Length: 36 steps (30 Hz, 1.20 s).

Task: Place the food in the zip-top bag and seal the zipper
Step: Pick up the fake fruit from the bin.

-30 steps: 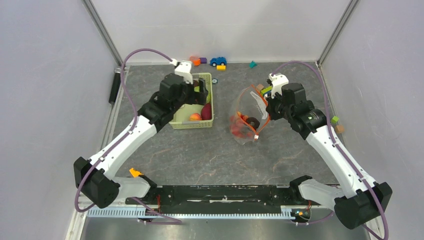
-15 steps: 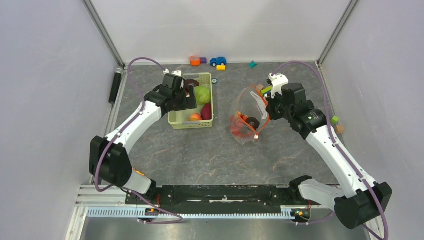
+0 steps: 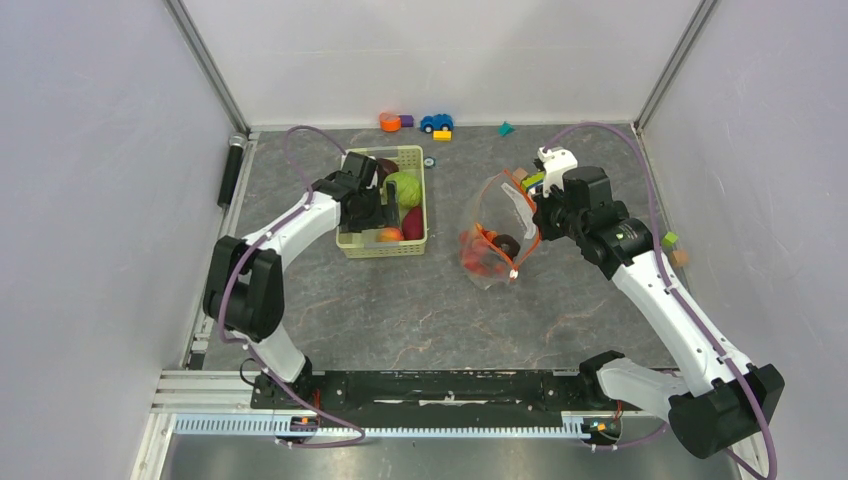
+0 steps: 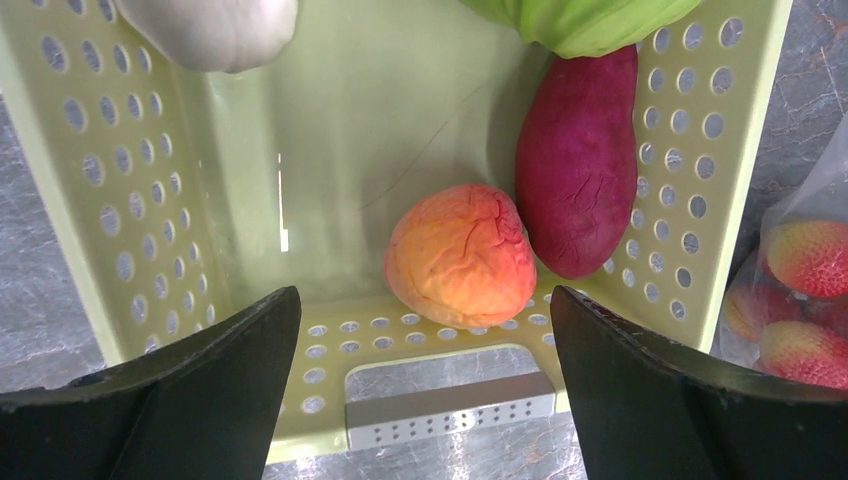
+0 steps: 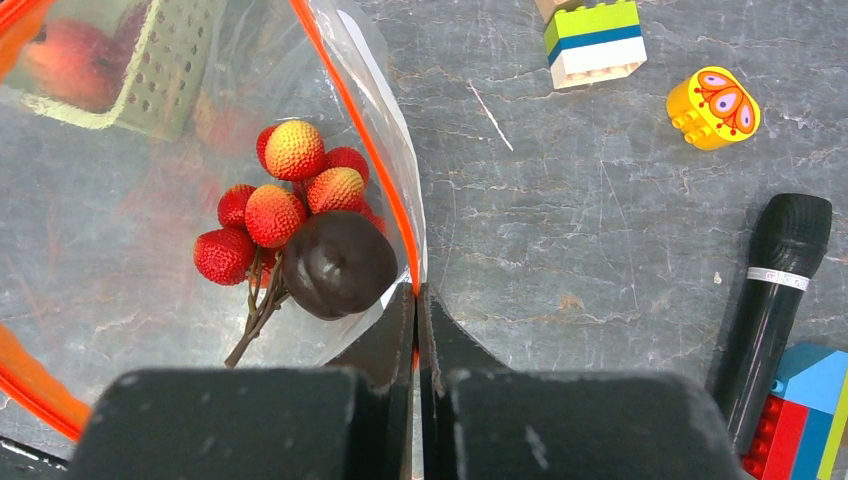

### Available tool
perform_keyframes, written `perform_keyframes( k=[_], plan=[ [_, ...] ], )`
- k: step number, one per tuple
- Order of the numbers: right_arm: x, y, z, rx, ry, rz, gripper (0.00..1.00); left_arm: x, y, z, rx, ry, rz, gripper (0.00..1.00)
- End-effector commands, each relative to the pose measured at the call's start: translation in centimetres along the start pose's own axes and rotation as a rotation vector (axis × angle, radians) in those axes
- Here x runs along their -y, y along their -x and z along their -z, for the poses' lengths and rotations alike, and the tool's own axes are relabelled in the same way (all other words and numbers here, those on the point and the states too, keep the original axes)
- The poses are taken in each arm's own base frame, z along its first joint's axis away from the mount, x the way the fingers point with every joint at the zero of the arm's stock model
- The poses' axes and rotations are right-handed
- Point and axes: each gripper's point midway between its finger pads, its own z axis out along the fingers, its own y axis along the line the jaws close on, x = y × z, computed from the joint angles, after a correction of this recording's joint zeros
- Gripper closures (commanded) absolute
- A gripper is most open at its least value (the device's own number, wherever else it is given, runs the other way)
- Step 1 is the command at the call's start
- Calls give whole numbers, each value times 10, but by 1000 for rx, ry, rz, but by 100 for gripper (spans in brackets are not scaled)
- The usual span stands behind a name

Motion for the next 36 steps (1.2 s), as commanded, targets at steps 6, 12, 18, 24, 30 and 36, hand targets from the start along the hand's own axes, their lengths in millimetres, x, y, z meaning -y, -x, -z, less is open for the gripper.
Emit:
perform_keyframes(
  k=[6, 12, 18, 24, 30, 36],
  plan=[
    [7, 5, 2, 27, -32, 7, 100, 12, 10, -19, -17, -43, -24, 1],
    [10, 5, 3, 25, -51, 4, 100, 17, 3, -28, -65, -66, -31, 14],
    [12, 5, 3, 23, -65, 2, 100, 17, -3, -32, -101, -68, -41, 19],
    [15, 4, 3, 21, -81, -4, 100, 19, -9, -33, -134, -80, -33, 25],
    [15, 3, 1, 16, -83, -4, 100, 19, -17, -32, -160, -88, -31, 28],
    [15, 2, 0, 12, -85, -7, 100, 20, -19, -29, -162, -93, -17, 46]
  ],
)
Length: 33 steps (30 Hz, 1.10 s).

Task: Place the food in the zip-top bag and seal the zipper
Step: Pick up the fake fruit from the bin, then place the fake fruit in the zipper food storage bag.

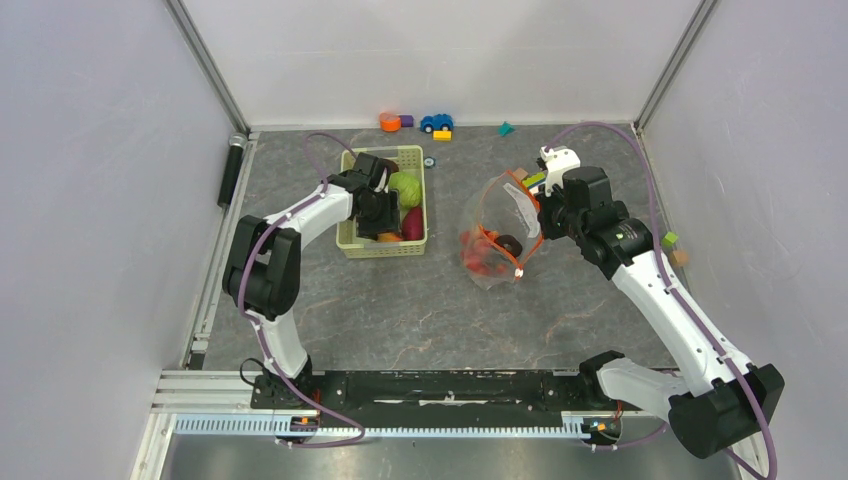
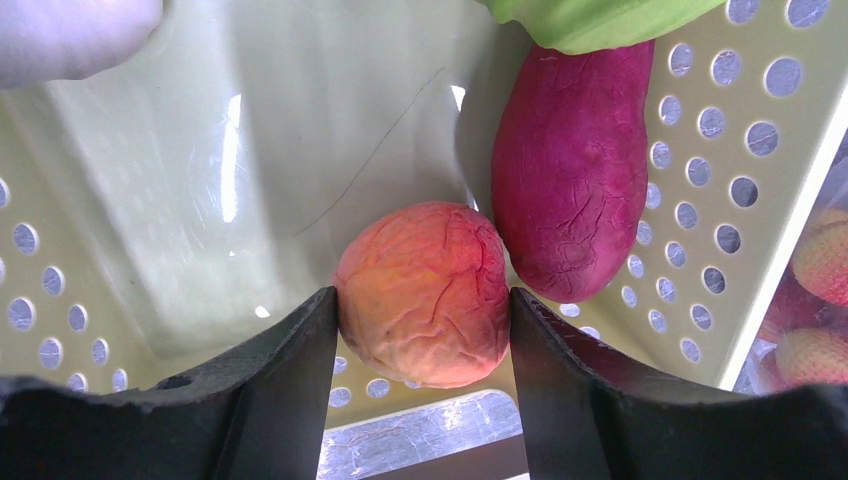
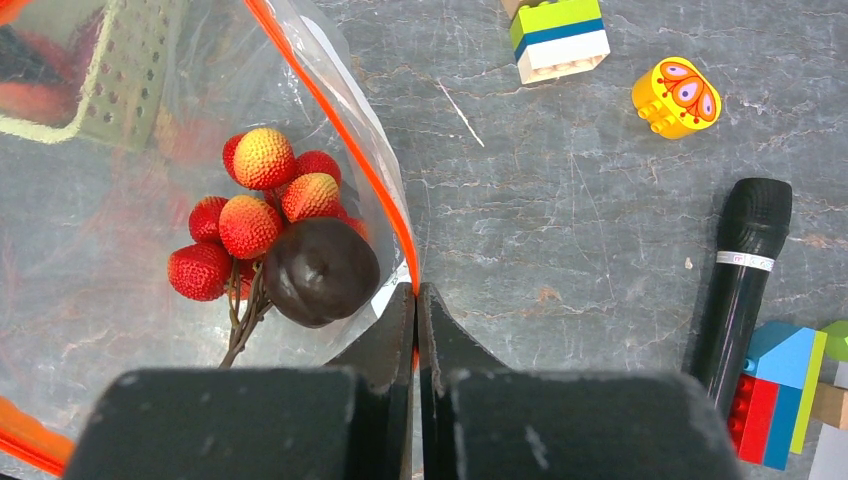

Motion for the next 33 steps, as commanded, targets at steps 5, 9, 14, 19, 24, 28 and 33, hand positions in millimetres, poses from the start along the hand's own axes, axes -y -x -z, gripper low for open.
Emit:
perform_keyframes(
  k=[5, 9, 14, 19, 24, 28, 33],
  plan=[
    [5, 2, 0, 15, -24, -7, 100, 7, 12, 17, 41, -25, -7, 62],
    [4, 3, 1, 18, -23, -8, 100, 9, 24, 32, 99, -19, -7, 72],
    [5, 4, 3, 25, -22, -8, 100, 1, 47, 60, 205, 45, 6, 80],
    [4, 5, 2, 25, -20, -9, 100, 9, 67, 95, 306, 31, 1, 83],
    [2, 7, 3, 33, -8, -8, 100, 46, 90, 141, 409, -132, -32, 84],
    [-1, 10, 7, 46, 11, -7, 100, 96, 91, 183, 496, -321, -158, 83],
    [-9, 16, 12, 67, 62, -8, 100, 162, 73, 244, 598, -544, -321, 81]
  ],
)
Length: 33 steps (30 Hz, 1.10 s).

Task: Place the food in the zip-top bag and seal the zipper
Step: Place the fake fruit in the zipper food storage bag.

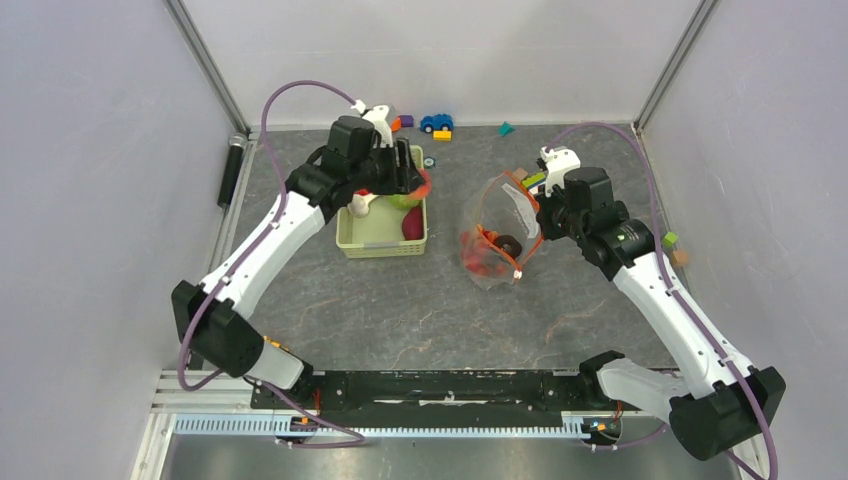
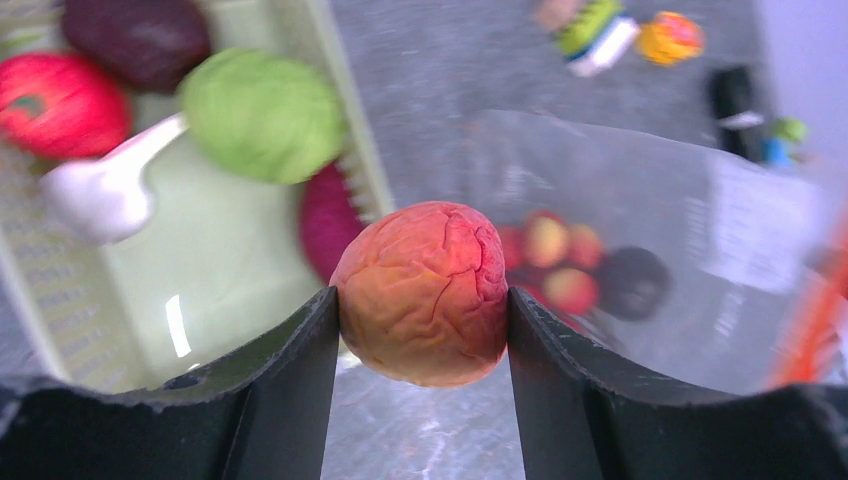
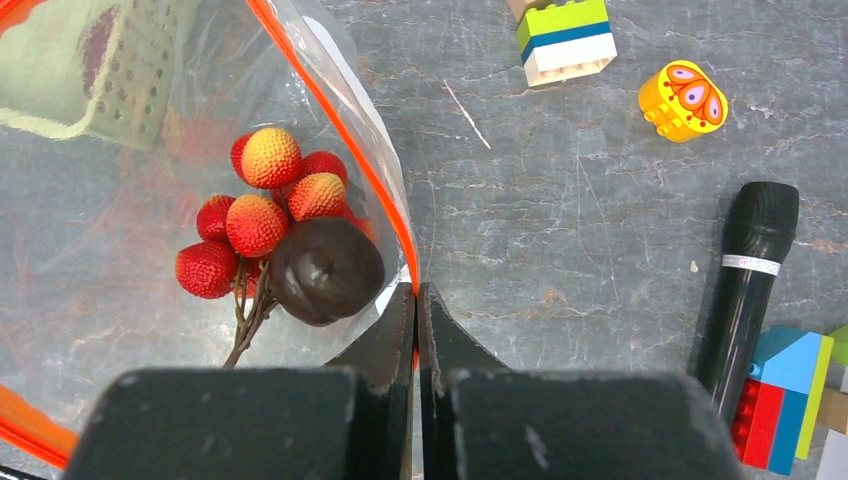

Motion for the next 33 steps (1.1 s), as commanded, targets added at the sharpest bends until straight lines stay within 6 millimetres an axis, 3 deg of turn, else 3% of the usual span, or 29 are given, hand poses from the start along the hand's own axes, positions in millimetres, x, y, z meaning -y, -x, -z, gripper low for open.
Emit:
perform_keyframes(
  k=[1, 5, 7, 13, 23, 33],
  plan=[
    [-10, 17, 11, 64, 63, -6, 100, 98, 39, 54, 180, -334, -154, 81],
    [-19, 23, 13, 77, 116, -2, 100, 158, 37, 91, 248, -571, -251, 77],
    [-22, 24, 14, 81, 131, -2, 100, 179, 33, 102, 260, -655, -296, 76],
    [-31, 30, 19, 97, 187, 1, 100, 208, 19, 94, 226, -718, -368, 76],
    [-31, 34, 19, 103, 185, 5, 100, 195, -6, 28, 127, -481, -454, 70],
    [-27, 32, 16, 97, 163, 13, 100, 173, -7, -17, 90, -276, -482, 69]
  ],
)
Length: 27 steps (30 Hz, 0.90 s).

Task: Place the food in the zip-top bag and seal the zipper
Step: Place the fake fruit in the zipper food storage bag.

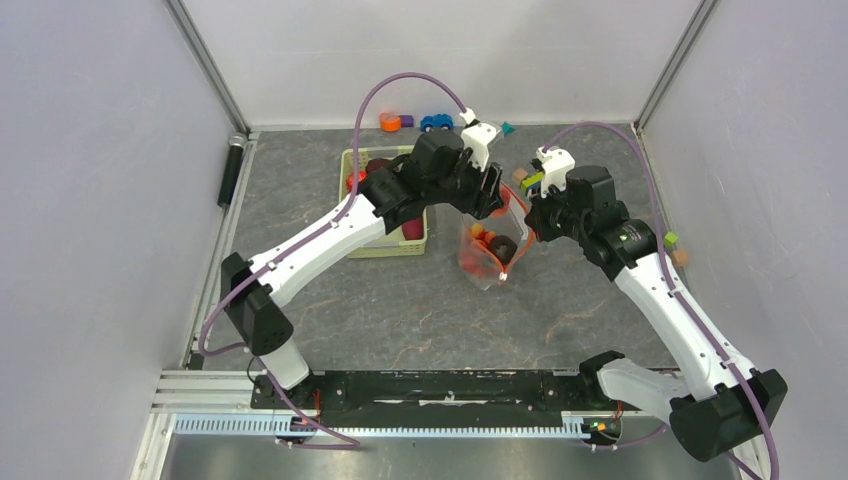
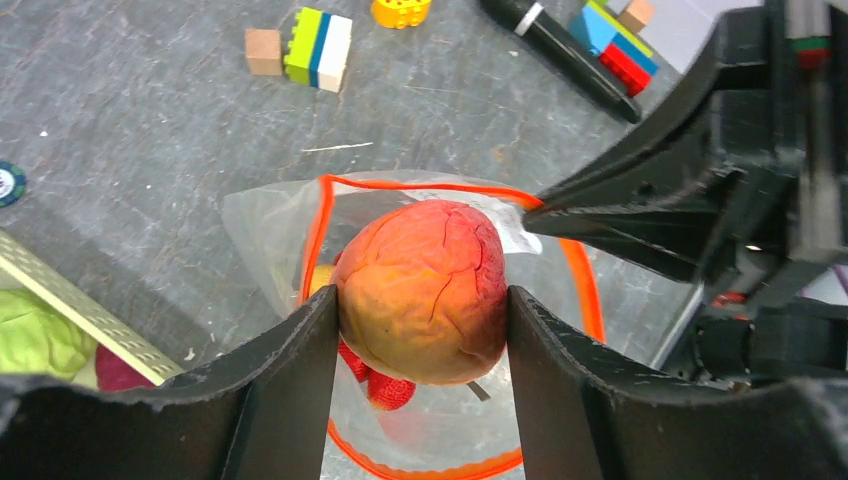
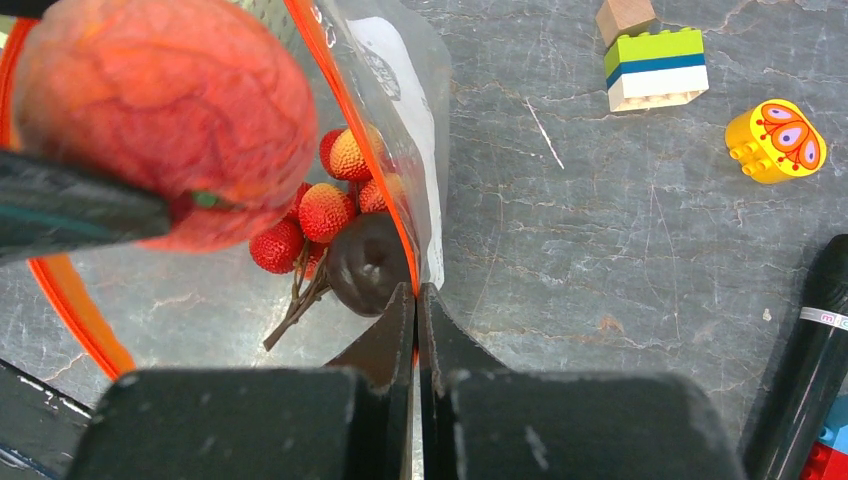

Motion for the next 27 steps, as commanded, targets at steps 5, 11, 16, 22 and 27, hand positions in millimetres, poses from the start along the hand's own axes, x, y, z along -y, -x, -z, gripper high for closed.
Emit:
perform_keyframes(
  k=[5, 11, 16, 22, 27],
  plan=[
    [3, 25, 9, 75, -18, 21, 100, -37, 21, -8, 32, 217, -75, 51],
    [3, 26, 11, 80, -16, 24, 100, -45, 18, -19, -5, 258, -88, 35],
    [3, 28, 12, 87, -14, 26, 100, -47, 17, -24, -23, 269, -92, 20],
    [2, 27, 11, 84, -14, 26, 100, -44, 20, -21, -15, 253, -97, 5],
    [2, 27, 11, 84, -13, 25, 100, -34, 21, -19, -14, 195, -105, 0]
  ],
)
